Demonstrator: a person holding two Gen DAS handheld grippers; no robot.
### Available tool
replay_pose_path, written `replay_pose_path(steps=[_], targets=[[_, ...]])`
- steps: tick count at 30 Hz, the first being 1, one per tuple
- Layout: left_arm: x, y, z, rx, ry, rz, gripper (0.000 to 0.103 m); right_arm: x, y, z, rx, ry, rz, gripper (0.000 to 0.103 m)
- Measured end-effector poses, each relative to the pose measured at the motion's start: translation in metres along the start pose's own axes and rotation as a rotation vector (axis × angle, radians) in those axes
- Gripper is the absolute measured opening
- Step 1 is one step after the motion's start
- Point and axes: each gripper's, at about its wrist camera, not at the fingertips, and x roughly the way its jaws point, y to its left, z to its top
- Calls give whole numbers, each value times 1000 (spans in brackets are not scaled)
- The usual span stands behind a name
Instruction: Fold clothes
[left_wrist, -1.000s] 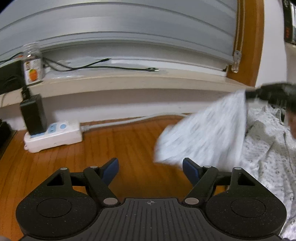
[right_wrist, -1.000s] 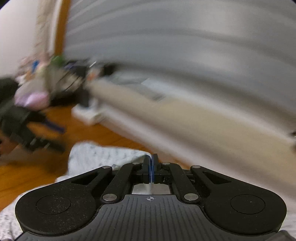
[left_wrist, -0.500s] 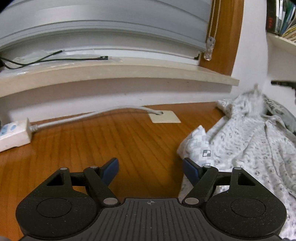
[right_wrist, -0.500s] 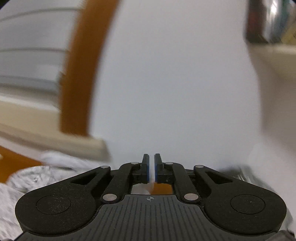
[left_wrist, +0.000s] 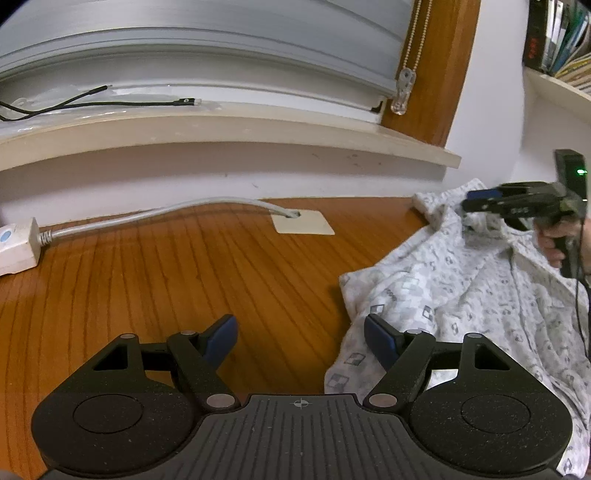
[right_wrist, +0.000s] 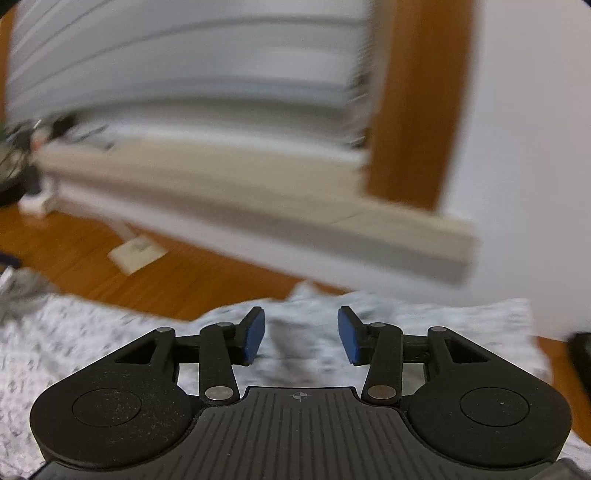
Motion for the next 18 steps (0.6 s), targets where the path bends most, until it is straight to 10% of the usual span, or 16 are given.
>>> replay_pose_path(steps=[8,13,18], targets=[[3,-9,-5,9,18,-51,78,35,22,4,-127,112,30,56],[4,-16,-11,26,35,-72,77,25,27,2,-139,100,27,16],[3,-21,-13,34,41,-108,70,-20,12,-2,-100,-65,-73,12]])
